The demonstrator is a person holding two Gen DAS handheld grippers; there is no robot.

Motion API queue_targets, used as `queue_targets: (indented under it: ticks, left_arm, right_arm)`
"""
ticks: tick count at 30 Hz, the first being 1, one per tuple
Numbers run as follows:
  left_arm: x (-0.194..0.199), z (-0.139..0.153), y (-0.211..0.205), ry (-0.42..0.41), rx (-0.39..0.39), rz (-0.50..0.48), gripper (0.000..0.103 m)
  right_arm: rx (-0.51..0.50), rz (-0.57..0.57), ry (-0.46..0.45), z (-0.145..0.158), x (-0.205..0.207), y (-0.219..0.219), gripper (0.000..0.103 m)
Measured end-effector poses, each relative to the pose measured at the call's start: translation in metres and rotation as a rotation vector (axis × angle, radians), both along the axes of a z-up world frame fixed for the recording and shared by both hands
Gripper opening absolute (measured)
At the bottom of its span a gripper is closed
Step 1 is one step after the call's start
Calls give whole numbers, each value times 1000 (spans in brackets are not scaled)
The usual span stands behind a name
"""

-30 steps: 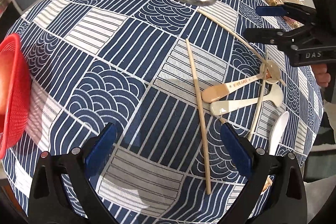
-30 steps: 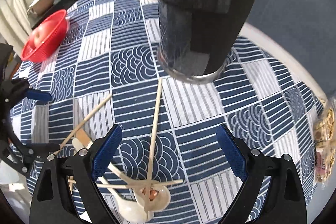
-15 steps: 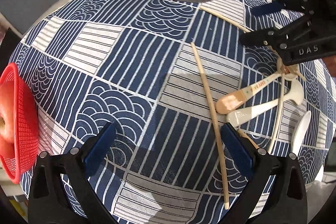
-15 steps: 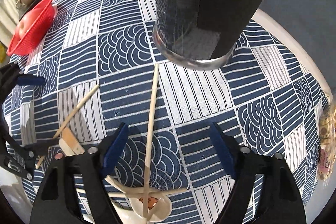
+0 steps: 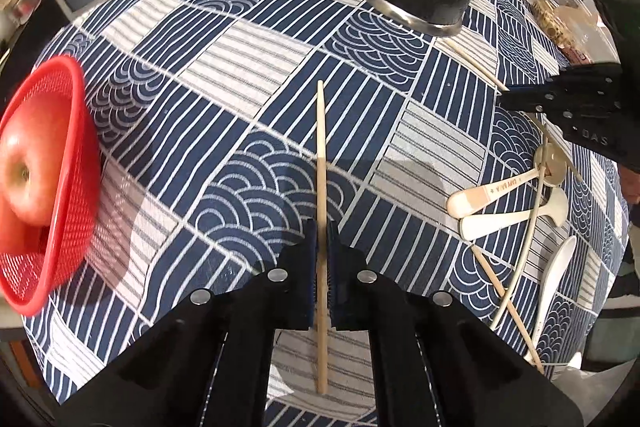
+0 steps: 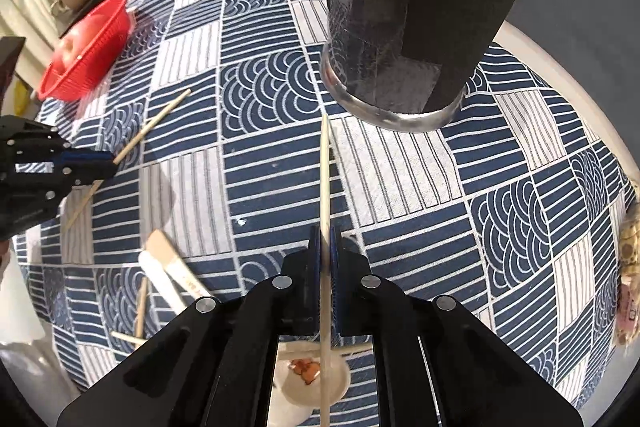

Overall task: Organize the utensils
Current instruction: 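Close the left tool on a chopstick while the right tool grasps another, then lift both chopsticks and carry them over the black holder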

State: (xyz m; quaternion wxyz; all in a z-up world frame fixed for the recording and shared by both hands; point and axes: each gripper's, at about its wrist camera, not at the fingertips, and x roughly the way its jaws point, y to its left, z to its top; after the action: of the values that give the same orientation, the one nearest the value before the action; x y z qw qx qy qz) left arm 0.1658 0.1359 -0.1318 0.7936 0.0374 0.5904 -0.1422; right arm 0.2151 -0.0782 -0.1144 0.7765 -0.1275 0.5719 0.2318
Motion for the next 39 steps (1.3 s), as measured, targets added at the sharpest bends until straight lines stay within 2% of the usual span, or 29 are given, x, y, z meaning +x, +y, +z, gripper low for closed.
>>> queue_targets:
  ticks: [4, 9, 17, 20, 23, 27, 39]
  left_arm:
    - [-7, 0, 13, 22, -23, 55, 5]
    - [-16, 8, 26, 22, 14, 112, 5]
    - [-27, 35, 32, -28, 50, 162, 5]
    - [-31, 47, 25, -49, 54, 175, 5]
    - [-32, 59, 18, -61, 13, 193, 5]
    - [-37, 81, 5, -110, 27, 195, 5]
    - [-47, 130, -28, -227, 41, 212, 5]
  right_arm:
    - [33, -19, -3, 9, -6, -9, 5]
    - [66, -37, -26, 24, -17, -24, 5]
    - [92, -71, -93, 53, -41, -62, 5]
    - [118, -88, -118, 63, -47, -78, 5]
    - [125, -108, -175, 79, -58, -96, 5]
    - [147, -110, -242, 100, -72, -116, 5]
    - [179, -115, -317, 122, -96, -155, 5]
